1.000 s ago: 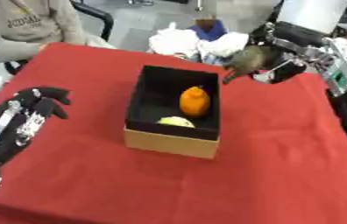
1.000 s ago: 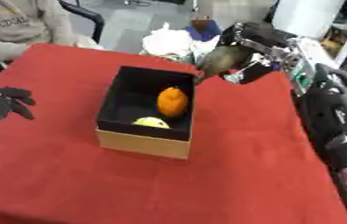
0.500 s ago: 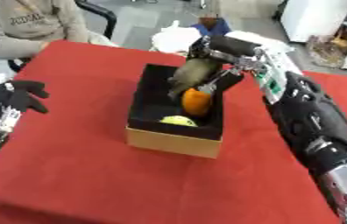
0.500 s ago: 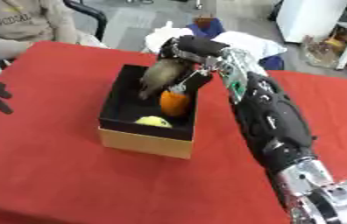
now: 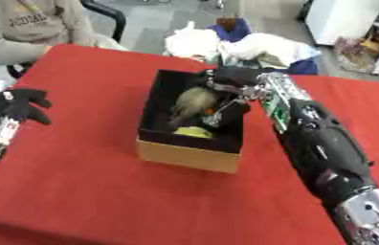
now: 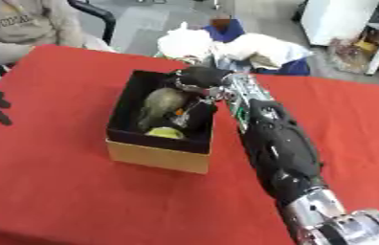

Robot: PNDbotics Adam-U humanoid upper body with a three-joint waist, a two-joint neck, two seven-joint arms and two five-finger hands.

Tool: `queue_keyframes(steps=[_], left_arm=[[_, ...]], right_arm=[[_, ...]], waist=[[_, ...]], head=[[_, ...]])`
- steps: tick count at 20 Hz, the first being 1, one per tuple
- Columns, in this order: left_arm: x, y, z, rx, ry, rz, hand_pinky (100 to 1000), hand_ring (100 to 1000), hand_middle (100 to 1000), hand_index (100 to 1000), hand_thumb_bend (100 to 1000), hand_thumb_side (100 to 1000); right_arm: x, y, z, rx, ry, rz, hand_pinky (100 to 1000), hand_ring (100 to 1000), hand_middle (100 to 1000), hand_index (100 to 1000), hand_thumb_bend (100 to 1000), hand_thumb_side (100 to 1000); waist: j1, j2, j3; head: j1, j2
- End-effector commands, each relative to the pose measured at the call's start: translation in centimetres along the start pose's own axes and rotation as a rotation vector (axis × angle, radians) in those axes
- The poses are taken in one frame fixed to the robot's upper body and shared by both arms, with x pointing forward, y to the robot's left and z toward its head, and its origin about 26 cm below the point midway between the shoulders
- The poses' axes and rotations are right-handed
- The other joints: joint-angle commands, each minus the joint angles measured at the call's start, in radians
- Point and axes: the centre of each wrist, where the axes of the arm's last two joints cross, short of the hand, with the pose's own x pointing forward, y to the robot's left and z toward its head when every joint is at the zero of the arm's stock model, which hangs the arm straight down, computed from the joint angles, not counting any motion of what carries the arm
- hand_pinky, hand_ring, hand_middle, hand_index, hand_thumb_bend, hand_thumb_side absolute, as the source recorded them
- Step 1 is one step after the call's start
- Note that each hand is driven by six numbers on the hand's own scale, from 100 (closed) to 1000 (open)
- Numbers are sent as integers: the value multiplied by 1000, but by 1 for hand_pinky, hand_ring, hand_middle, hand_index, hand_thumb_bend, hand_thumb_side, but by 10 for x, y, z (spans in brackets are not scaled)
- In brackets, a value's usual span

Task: Pick up objects on the table and place them in the box.

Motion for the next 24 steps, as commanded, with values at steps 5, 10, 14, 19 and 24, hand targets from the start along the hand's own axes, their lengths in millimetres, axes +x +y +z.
queue_keyframes(steps=[5,10,14,19,24], left_arm=[[4,4,-2,-23,-14,-28,608,532,606,773,182,859],[3,6,0,-22,-7,-36,609,532,605,768,180,861],[1,9,4,-10,7,-50,609,532,605,771,182,859],[-1,12,6,14,22,-59,611,539,612,770,182,858],[-3,14,9,39,34,-65,610,543,616,769,181,860]], right_arm=[[-22,-39,25,98,6,135,869,938,952,955,521,1000],[-32,-52,42,17,24,151,844,901,918,937,432,876],[-46,-64,78,-224,29,108,825,851,879,914,269,553],[-66,-50,156,-550,62,-33,829,807,845,894,125,328],[-70,2,243,-805,146,-231,809,746,784,863,100,351]], waist=[[0,-18,-8],[-2,-20,-16],[-6,-21,-36],[-7,-20,-61],[2,-16,-78]], head=[[8,-10],[20,-10],[40,-8],[66,-10],[86,-7]])
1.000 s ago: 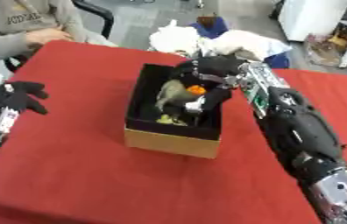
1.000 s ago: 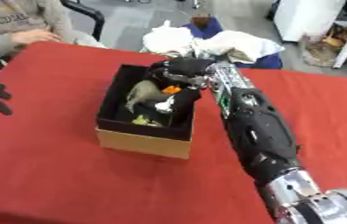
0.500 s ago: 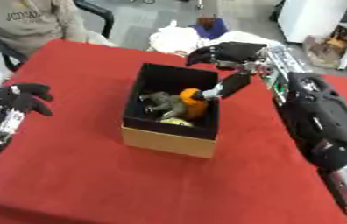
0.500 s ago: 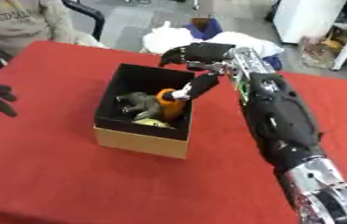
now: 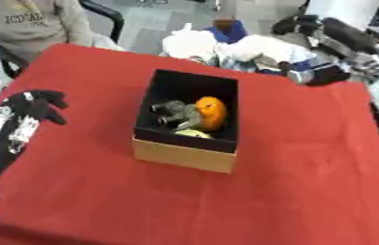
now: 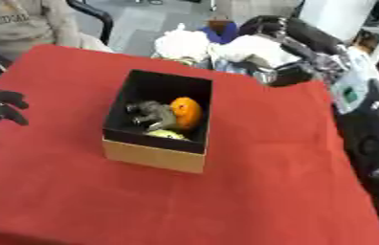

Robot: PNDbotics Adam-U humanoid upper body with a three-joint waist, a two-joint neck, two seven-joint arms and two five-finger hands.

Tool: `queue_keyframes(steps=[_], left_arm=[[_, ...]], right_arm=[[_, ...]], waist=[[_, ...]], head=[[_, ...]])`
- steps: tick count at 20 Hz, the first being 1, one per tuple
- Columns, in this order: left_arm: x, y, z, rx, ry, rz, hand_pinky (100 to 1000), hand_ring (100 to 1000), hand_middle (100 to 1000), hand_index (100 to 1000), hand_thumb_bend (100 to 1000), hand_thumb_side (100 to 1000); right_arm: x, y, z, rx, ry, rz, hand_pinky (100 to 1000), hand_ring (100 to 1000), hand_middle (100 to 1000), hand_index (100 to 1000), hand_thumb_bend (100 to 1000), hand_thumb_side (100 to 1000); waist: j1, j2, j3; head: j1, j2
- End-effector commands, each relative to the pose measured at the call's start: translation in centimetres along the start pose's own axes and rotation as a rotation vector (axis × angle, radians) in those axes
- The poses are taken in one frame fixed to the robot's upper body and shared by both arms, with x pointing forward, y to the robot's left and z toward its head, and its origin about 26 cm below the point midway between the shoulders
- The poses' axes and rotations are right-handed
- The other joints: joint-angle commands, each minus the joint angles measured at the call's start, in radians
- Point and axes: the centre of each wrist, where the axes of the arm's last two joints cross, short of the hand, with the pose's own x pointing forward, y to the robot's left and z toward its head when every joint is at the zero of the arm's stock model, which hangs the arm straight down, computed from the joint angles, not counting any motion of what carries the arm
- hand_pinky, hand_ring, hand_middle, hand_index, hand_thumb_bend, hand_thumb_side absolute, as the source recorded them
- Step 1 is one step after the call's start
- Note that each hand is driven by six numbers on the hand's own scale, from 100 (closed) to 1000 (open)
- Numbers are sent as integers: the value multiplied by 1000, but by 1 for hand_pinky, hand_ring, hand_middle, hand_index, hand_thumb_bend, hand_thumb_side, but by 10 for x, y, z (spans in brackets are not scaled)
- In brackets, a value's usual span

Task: Pick up objects on the table and place them in the box.

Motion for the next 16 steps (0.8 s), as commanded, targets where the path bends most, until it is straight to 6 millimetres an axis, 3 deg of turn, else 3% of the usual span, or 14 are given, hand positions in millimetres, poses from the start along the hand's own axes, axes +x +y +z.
queue_keyframes(steps=[1,7,12,16], left_arm=[[2,9,0,20,-5,-34,610,543,616,769,181,859],[0,11,1,47,1,-32,609,534,608,766,183,856],[-2,10,2,48,2,-29,609,532,597,764,183,860],[-2,9,2,44,-1,-29,609,533,597,765,183,859]], right_arm=[[0,-42,38,-178,31,-40,807,742,780,862,100,359],[14,-40,109,-348,188,-219,804,709,753,850,100,500],[31,-27,146,-444,280,-314,808,699,745,848,100,656],[40,-13,172,-475,354,-362,808,692,740,846,100,661]], waist=[[11,-10,-5],[19,-7,-23],[25,-2,-30],[26,-1,-32]], head=[[13,-5],[16,2],[-13,19],[-66,44]])
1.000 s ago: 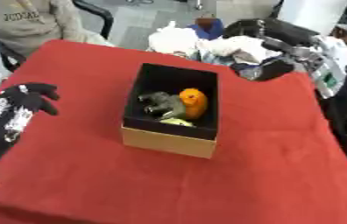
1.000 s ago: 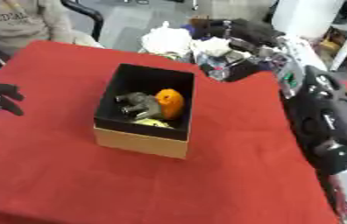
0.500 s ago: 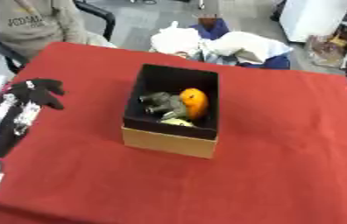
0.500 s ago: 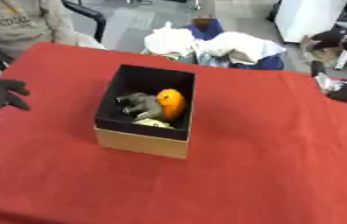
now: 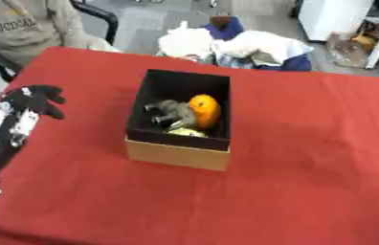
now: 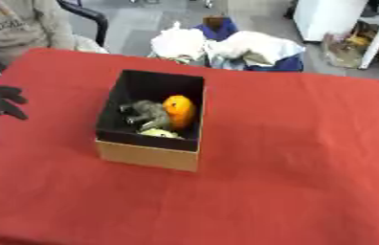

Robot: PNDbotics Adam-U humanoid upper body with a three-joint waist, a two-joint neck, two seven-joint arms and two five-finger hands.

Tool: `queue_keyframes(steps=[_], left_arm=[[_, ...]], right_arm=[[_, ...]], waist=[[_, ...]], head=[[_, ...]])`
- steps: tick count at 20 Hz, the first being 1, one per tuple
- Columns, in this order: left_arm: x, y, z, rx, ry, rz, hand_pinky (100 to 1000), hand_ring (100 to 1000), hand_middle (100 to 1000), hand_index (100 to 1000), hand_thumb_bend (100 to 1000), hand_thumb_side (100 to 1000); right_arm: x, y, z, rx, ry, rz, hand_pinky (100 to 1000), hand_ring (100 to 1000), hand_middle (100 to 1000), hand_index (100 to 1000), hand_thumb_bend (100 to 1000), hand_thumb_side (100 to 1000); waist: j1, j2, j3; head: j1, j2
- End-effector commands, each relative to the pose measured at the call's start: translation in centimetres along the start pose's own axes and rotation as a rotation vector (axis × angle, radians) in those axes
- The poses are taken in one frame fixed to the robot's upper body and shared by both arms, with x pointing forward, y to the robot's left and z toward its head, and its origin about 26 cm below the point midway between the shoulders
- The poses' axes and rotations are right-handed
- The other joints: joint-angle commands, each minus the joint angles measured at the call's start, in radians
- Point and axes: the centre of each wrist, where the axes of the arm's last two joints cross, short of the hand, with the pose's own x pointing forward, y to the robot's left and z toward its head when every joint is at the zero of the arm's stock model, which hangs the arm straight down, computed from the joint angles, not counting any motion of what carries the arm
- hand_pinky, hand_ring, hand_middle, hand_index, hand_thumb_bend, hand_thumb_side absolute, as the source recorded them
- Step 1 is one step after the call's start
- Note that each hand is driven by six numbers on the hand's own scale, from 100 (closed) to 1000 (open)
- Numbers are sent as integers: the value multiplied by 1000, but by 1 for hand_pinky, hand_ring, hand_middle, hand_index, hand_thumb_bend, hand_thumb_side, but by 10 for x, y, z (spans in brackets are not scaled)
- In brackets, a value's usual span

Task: Pick up objects on the table and place them in the box.

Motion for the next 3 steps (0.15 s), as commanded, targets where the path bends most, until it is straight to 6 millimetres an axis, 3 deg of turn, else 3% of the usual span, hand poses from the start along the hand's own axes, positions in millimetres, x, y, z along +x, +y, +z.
queue_keyframes(steps=[1,3], left_arm=[[4,6,-2,5,-20,-23,609,533,597,765,183,860],[3,5,-2,5,-15,-24,610,533,595,764,185,865]], right_arm=[[10,-11,3,-47,-7,-3,809,691,739,846,100,662],[9,-8,13,-74,19,-23,808,689,737,845,100,666]], waist=[[3,-8,-3],[1,-8,-3]], head=[[-44,23],[-69,38]])
